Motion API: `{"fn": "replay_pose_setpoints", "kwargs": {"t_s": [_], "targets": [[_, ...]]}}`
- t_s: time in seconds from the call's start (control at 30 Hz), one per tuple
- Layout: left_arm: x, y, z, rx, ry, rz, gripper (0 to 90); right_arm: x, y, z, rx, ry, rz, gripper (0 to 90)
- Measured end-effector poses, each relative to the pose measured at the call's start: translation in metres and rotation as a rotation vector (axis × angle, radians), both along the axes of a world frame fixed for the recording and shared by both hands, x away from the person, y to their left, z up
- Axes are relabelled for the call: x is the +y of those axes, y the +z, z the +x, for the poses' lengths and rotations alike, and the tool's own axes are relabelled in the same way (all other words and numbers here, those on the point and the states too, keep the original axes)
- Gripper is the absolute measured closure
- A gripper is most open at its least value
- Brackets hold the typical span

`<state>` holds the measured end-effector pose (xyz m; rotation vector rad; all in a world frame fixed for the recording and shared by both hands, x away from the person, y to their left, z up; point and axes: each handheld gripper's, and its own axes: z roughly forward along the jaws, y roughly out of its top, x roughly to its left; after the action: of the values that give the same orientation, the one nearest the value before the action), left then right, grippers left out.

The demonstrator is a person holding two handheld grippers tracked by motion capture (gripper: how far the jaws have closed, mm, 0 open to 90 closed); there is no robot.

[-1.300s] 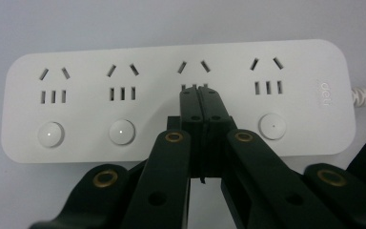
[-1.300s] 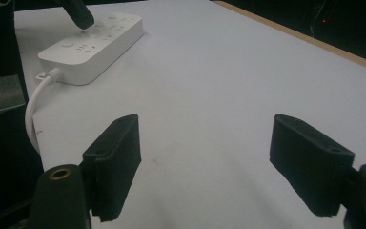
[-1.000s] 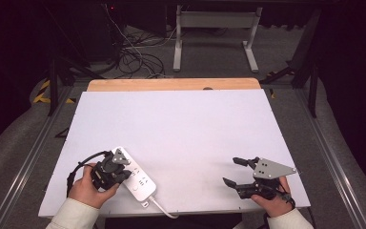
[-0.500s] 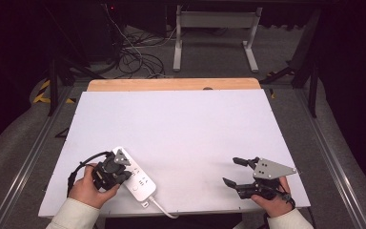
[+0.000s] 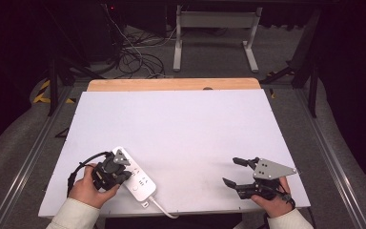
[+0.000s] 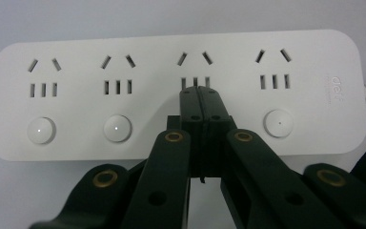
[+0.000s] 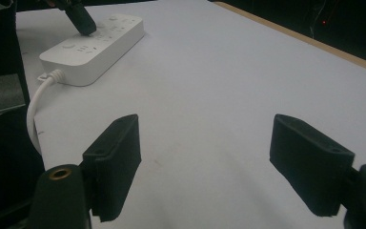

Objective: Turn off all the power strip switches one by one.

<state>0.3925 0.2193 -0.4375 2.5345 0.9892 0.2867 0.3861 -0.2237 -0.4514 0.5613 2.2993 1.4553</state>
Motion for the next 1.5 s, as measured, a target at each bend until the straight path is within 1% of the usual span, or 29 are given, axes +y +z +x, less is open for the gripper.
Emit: {"fn": "replay_pose_setpoints", "kwargs": {"t_s": [0.07, 0.37, 0.4, 0.47, 0.5, 0.53, 0.57, 0.6, 0.67, 0.7, 0.73, 0.77, 0.87, 0.93, 1.0, 1.1, 1.13, 1.17, 1.27, 1.37, 1.4, 1.5], "targets": [[0.0, 0.0, 0.0, -0.007, -0.001, 0.003, 90.0, 0.0, 0.0, 0.0, 0.0, 0.0, 0.001, 26.4], [-0.002, -0.001, -0.001, -0.009, 0.002, 0.016, 90.0, 0.0, 0.0, 0.0, -0.005, 0.003, 0.0, 26.4], [-0.002, -0.002, -0.001, -0.01, 0.0, 0.012, 90.0, 0.0, 0.0, 0.0, -0.005, 0.003, 0.001, 26.4], [-0.003, -0.002, -0.002, -0.018, 0.003, 0.003, 90.0, 0.0, 0.0, 0.0, -0.005, 0.003, 0.001, 26.4], [-0.002, -0.002, -0.003, -0.039, 0.009, 0.013, 90.0, 0.0, 0.0, 0.0, -0.004, 0.003, 0.001, 26.4], [-0.001, 0.001, -0.005, -0.052, 0.015, -0.039, 90.0, 0.001, 0.0, 0.0, -0.002, 0.001, 0.0, 26.4], [0.0, 0.004, -0.005, -0.045, 0.016, -0.056, 90.0, 0.001, 0.0, 0.0, -0.002, 0.001, -0.001, 26.4], [0.001, 0.01, -0.007, -0.075, 0.013, -0.069, 90.0, 0.0, 0.0, 0.0, -0.005, 0.003, 0.001, 26.4], [0.003, 0.023, -0.01, -0.106, 0.016, -0.109, 90.0, 0.0, 0.0, 0.001, 0.001, -0.002, -0.002, 26.4], [0.004, 0.027, -0.01, -0.122, 0.019, -0.115, 90.0, 0.0, 0.0, 0.001, 0.0, 0.001, -0.001, 26.4], [0.005, 0.029, -0.011, -0.133, 0.026, -0.113, 90.0, 0.0, -0.001, 0.001, 0.004, 0.001, 0.0, 26.4], [0.007, 0.028, -0.01, -0.129, 0.026, -0.114, 90.0, 0.0, -0.001, 0.001, 0.003, 0.001, -0.004, 26.4], [0.01, 0.024, -0.007, -0.119, 0.039, -0.098, 90.0, 0.0, -0.001, 0.001, 0.0, 0.002, -0.001, 26.4], [0.01, 0.023, -0.006, -0.112, 0.04, -0.1, 90.0, 0.0, 0.0, 0.001, 0.001, 0.001, -0.002, 26.4], [0.011, 0.023, -0.006, -0.114, 0.043, -0.089, 90.0, 0.001, -0.001, 0.001, 0.001, 0.002, 0.0, 26.4], [0.016, 0.022, -0.003, -0.134, 0.05, -0.066, 90.0, 0.0, -0.001, 0.001, 0.003, 0.001, -0.001, 26.4], [0.018, 0.022, -0.002, -0.139, 0.06, -0.052, 90.0, 0.0, -0.001, 0.001, 0.004, 0.001, 0.0, 26.4], [0.02, 0.021, -0.001, -0.139, 0.069, -0.049, 90.0, 0.0, -0.001, 0.001, 0.005, 0.001, 0.0, 26.4], [0.025, 0.02, 0.003, -0.134, 0.077, -0.053, 90.0, 0.0, -0.001, 0.001, 0.007, 0.002, 0.0, 26.4], [0.027, 0.019, 0.005, -0.128, 0.081, -0.054, 90.0, 0.001, -0.001, 0.002, 0.004, 0.002, -0.001, 26.4], [0.027, 0.017, 0.006, -0.119, 0.078, -0.056, 90.0, 0.001, -0.001, 0.002, 0.004, 0.002, -0.001, 26.4], [0.029, 0.012, 0.009, -0.116, 0.087, -0.043, 90.0, 0.001, -0.001, 0.002, 0.007, 0.0, -0.002, 26.4]]}}
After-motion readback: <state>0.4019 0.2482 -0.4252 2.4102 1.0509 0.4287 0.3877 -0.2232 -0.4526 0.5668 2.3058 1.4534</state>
